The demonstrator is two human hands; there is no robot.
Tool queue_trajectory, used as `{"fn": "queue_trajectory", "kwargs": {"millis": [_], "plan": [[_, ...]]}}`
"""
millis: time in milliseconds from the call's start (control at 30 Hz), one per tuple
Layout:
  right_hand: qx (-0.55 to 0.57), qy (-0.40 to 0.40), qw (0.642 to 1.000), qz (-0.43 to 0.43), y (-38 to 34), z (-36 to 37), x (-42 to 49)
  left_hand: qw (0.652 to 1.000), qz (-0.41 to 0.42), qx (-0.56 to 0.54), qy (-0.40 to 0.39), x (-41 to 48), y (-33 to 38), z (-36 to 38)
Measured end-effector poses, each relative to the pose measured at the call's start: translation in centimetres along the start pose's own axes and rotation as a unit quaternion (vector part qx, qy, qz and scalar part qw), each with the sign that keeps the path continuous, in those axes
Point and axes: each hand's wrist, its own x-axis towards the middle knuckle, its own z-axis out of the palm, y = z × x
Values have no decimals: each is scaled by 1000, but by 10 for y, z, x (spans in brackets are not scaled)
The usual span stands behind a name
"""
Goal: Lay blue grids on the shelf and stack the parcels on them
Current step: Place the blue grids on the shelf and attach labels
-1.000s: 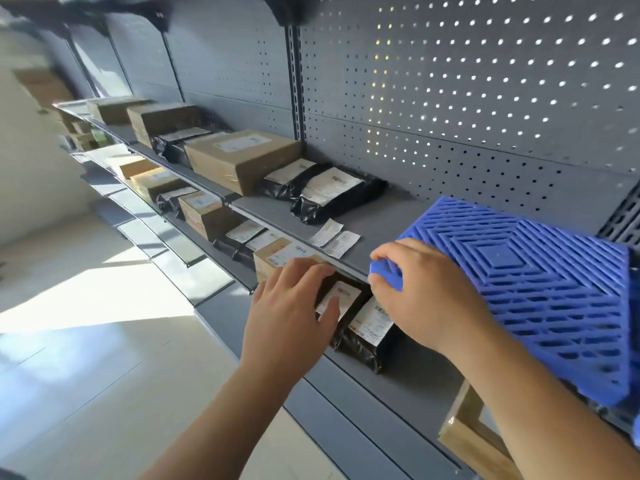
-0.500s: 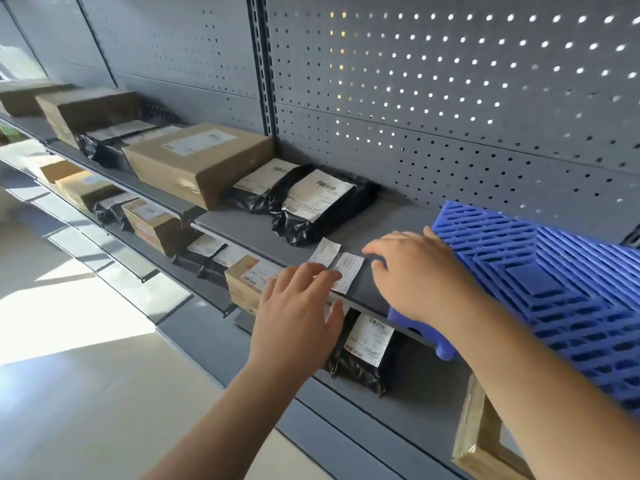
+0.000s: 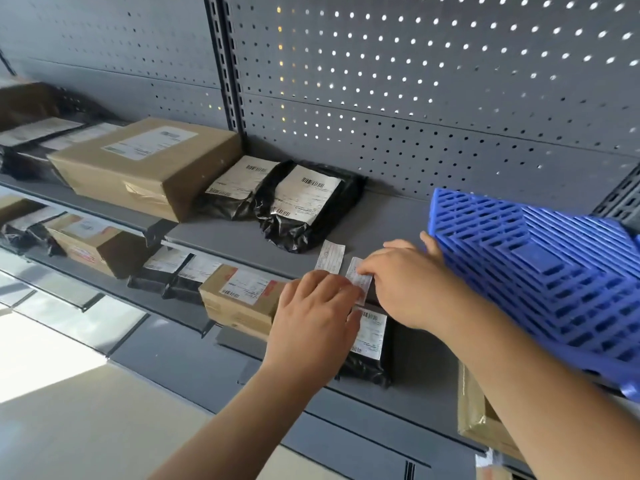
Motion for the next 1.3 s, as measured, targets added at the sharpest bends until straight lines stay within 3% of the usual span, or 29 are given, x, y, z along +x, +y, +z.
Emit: {"fn": "queue_trajectory", "kwargs": {"millis": [433,733,1033,1300], "plan": [[60,69,996,15,-4,1,-26,991,72,-49,104,3,-14,-13],[132,245,960,-9,18,-5,-52,980,59,-85,170,24,3,-32],[152,326,933,-2,80,-17,-116,966,120,-163,161,40,74,-13],[125,365,922,6,180,-19,-209,962,142,-173,157,48,203,11]]}}
